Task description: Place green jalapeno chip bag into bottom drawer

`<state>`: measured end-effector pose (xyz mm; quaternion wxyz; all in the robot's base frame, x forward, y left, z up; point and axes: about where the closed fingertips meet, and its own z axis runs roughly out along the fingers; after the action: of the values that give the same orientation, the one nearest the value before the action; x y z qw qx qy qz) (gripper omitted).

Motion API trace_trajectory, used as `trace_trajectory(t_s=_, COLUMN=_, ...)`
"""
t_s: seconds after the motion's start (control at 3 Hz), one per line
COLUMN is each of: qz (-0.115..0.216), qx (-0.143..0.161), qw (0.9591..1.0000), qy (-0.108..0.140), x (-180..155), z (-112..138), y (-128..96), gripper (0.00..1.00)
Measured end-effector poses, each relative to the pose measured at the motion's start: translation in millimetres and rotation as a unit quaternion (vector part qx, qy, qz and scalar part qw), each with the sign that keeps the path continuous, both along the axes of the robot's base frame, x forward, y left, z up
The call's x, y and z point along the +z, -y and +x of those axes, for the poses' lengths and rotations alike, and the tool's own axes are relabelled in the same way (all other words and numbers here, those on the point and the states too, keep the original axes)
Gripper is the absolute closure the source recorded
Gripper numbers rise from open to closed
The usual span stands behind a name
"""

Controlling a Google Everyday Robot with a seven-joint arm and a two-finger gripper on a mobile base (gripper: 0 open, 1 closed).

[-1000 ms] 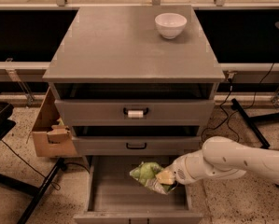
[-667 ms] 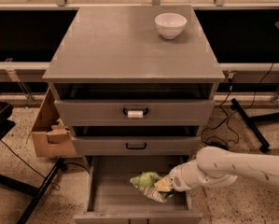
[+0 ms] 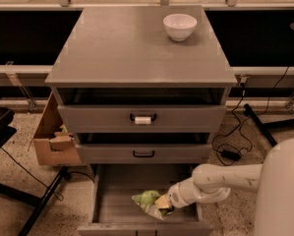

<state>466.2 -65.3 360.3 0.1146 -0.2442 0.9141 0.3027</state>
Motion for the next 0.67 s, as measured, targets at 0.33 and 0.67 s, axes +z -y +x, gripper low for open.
trace_trajectory(t_s=0.33, qz=0.01, qx=-0.004, qw=0.9998, qy=-0.014, x=-36.0, z=7.2, y=-24.8, gripper=1.0)
trace_trajectory(t_s=0.67, qz=0.023, qx=-0.008, qw=0.9994, qy=-0.024, x=-65.4, z=14.5, y=-51.1, gripper=1.0)
